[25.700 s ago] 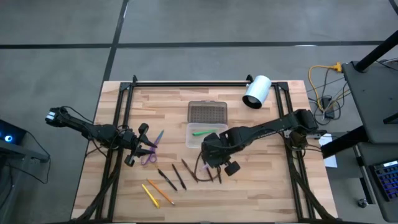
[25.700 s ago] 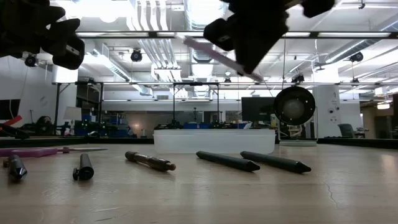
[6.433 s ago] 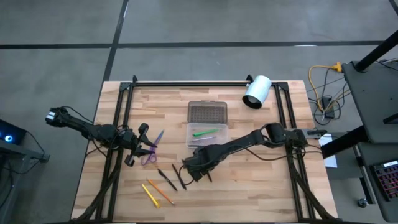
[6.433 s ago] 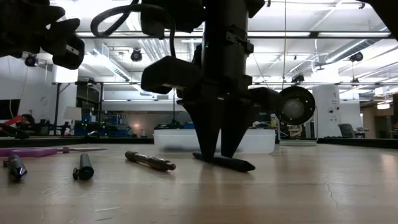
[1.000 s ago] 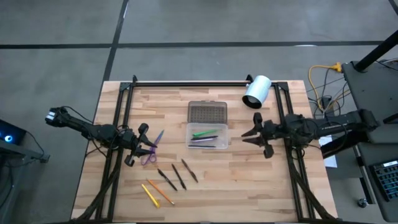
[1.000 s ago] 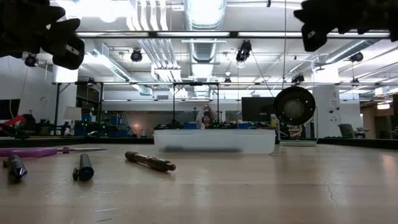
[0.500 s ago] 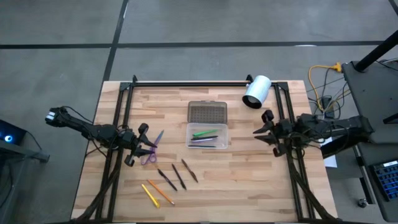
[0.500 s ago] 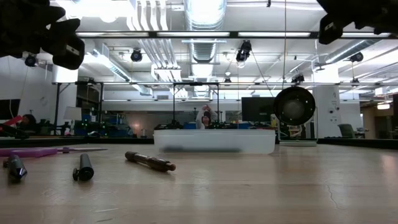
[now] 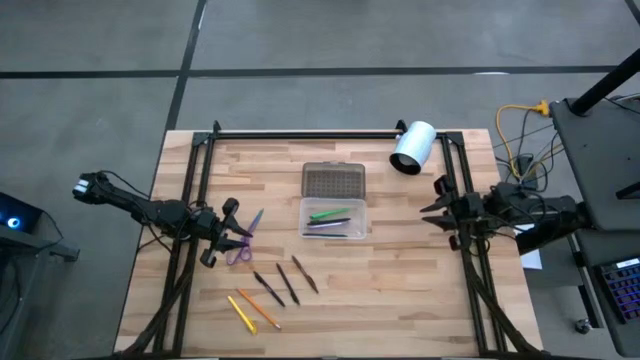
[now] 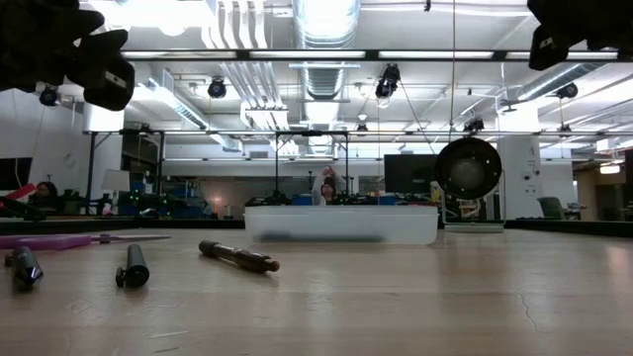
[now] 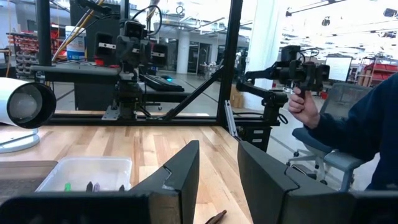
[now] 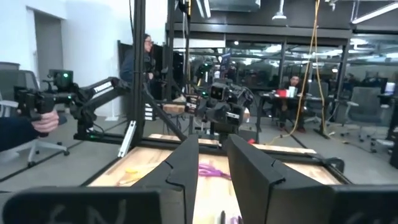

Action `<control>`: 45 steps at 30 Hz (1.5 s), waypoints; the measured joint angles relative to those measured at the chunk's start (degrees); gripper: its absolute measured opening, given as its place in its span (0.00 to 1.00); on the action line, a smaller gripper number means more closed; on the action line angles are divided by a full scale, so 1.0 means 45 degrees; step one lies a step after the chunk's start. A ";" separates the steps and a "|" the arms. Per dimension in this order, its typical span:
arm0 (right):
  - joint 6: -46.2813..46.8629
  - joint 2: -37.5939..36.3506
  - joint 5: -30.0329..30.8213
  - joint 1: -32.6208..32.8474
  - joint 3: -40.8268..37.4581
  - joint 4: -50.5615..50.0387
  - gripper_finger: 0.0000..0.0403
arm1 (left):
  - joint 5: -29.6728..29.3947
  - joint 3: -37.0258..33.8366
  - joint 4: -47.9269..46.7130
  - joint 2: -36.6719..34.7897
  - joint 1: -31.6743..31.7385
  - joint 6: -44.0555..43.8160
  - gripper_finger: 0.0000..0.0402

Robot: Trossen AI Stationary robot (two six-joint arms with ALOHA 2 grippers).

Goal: Pick & place school supplies into a supply box
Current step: Put the brown pen into the white and black supply box

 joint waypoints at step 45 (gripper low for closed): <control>-0.1724 -0.0192 0.1216 -0.0024 -0.1797 -0.0093 0.17 | -0.0079 0.0045 0.0089 0.0433 0.0005 0.0335 0.24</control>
